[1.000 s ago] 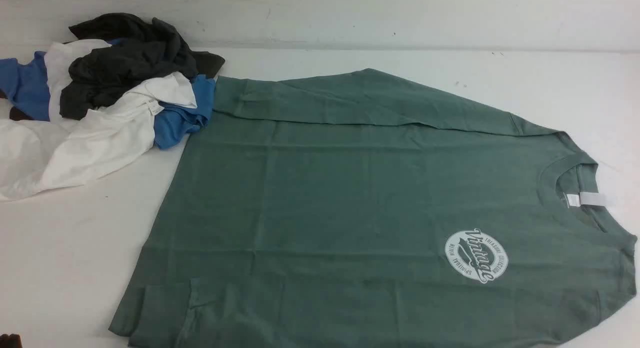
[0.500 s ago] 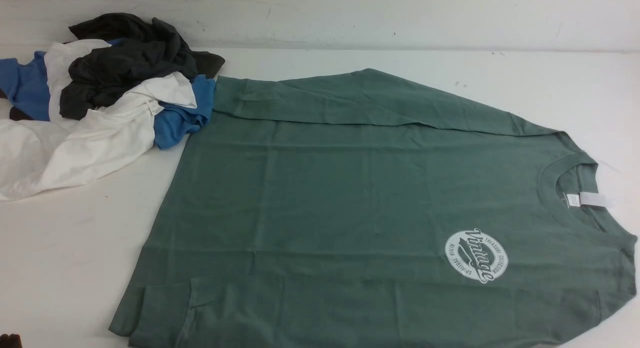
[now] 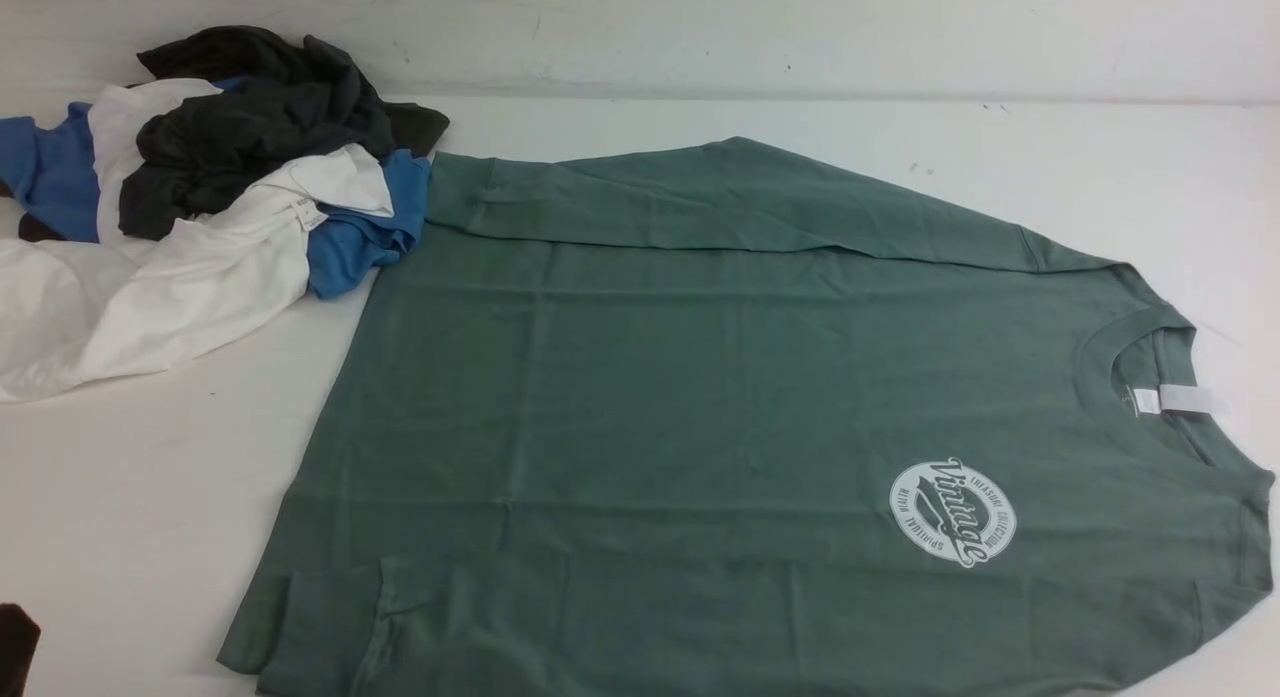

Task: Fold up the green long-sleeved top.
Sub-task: Use the left arm to clamp the cuff closest to it, then use the left arm to drag and place the cuff at the centered position on the left edge of the fabric, then use the left arm to clamp the cuff farthest from it

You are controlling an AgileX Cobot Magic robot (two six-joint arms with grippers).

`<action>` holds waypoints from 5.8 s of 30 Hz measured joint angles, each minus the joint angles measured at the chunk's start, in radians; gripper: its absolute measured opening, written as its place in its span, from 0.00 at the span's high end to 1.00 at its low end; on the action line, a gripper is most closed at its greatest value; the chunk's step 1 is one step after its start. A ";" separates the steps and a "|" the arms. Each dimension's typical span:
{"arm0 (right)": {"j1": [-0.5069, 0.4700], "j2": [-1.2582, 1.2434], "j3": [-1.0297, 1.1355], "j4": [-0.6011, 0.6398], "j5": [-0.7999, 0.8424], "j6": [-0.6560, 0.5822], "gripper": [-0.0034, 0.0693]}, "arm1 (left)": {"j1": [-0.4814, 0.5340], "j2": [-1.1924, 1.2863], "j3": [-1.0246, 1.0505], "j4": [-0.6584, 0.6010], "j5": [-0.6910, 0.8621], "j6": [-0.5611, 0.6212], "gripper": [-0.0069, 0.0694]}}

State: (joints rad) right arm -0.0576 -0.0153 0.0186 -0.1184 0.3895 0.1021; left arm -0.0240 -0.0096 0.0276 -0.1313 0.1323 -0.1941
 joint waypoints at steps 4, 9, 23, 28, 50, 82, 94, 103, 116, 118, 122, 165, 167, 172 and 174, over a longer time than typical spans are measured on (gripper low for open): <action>0.000 0.000 0.000 0.000 0.000 0.000 0.97 | 0.000 0.000 0.000 -0.070 -0.059 -0.048 0.91; 0.000 0.000 0.000 0.006 -0.012 0.007 0.97 | 0.000 0.000 0.000 -0.093 -0.108 -0.058 0.91; 0.000 0.000 0.011 0.607 -0.301 0.305 0.97 | 0.000 0.078 -0.366 -0.046 -0.022 -0.228 0.91; 0.000 0.000 0.011 0.637 -0.312 0.316 0.97 | 0.000 0.340 -0.596 -0.036 0.499 -0.107 0.91; 0.067 0.744 -0.828 0.423 0.853 -0.281 0.97 | -0.046 1.258 -0.734 -0.100 0.677 0.287 0.91; 0.067 0.835 -0.805 0.443 0.866 -0.332 0.97 | -0.166 1.718 -0.904 0.079 0.496 0.185 0.50; 0.067 0.835 -0.805 0.449 0.863 -0.340 0.97 | -0.167 1.713 -0.909 0.048 0.588 0.185 0.86; 0.067 0.835 -0.805 0.468 0.863 -0.340 0.97 | -0.170 1.638 -0.908 0.023 0.767 0.182 0.86; 0.067 0.835 -0.782 0.496 0.843 -0.344 0.97 | -0.279 1.523 -1.012 0.005 0.812 0.182 0.86; 0.067 0.835 -0.774 0.500 0.835 -0.356 0.97 | -0.289 1.520 -1.134 0.003 0.850 0.182 0.86; 0.067 0.835 -0.768 0.521 0.825 -0.413 0.97 | -0.297 1.520 -1.357 0.001 0.902 0.182 0.87; 0.067 0.845 -0.768 0.545 0.823 -0.484 0.97 | -0.297 1.944 -1.681 0.545 0.814 0.038 0.58; 0.067 0.859 -0.768 0.544 0.831 -0.482 0.97 | -0.297 1.944 -1.681 0.558 0.834 0.037 0.52; 0.077 0.919 -0.768 0.550 0.842 -0.483 0.97 | -0.297 1.944 -1.682 0.547 0.920 0.031 0.51; 0.112 0.940 -0.771 0.550 0.842 -0.487 0.97 | -0.297 1.940 -1.682 0.496 0.967 0.035 0.62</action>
State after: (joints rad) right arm 0.0544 0.9246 -0.7526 0.4316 1.2311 -0.3847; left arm -0.3215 1.9309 -1.6546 0.3645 1.0995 -0.1590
